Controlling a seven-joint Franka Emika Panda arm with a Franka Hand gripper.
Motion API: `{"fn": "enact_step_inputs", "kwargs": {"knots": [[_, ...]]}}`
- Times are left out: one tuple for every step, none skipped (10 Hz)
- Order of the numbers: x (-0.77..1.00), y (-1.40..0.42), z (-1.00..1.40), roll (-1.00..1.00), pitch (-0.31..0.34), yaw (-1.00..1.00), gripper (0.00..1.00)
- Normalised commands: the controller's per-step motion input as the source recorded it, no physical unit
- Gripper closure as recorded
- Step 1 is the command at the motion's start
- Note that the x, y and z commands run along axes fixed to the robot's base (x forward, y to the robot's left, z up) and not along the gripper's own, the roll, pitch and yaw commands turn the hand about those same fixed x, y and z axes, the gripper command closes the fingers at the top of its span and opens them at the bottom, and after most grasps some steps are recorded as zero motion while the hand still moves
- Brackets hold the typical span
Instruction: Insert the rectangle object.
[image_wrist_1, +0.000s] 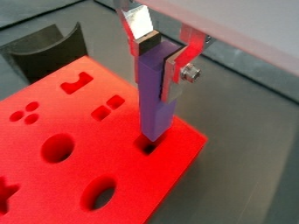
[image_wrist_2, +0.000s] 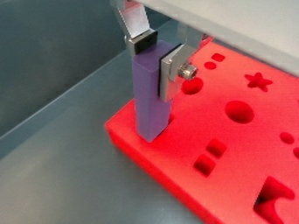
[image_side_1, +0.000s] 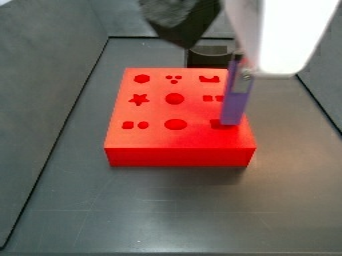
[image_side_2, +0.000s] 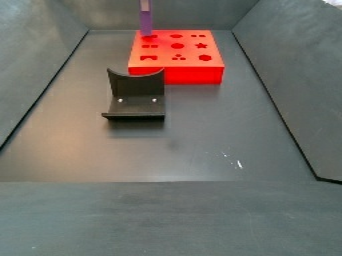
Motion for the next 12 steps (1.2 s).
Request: {"fn": "enact_step_inputs", "kwargs": {"knots": [[-0.35, -0.01, -0.05, 0.02, 0.006, -0.13, 1.0], [-0.16, -0.06, -0.06, 0.0, 0.0, -0.05, 1.0], [0.07, -0.07, -0.21, 0.0, 0.0, 0.0, 1.0], [0.17, 0.0, -0.26, 0.01, 0.0, 0.02, 1.0], [0.13, 0.0, -0.23, 0.04, 0.0, 0.04, 1.0], [0.25, 0.0, -0.21, 0.03, 0.004, 0.08, 1.0], [0.24, 0.0, -0.21, 0.05, 0.023, 0.11, 1.0], [0.02, 0.0, -0.19, 0.1, 0.02, 0.05, 1.0], [-0.05, -0.06, -0.17, 0.14, 0.011, 0.0, 1.0], [-0.26, -0.03, -0.18, 0.17, 0.016, -0.01, 1.0], [-0.35, -0.13, -0.1, 0.17, 0.0, 0.0, 1.0], [-0.09, -0.17, -0.13, 0.14, 0.0, 0.0, 1.0]]}}
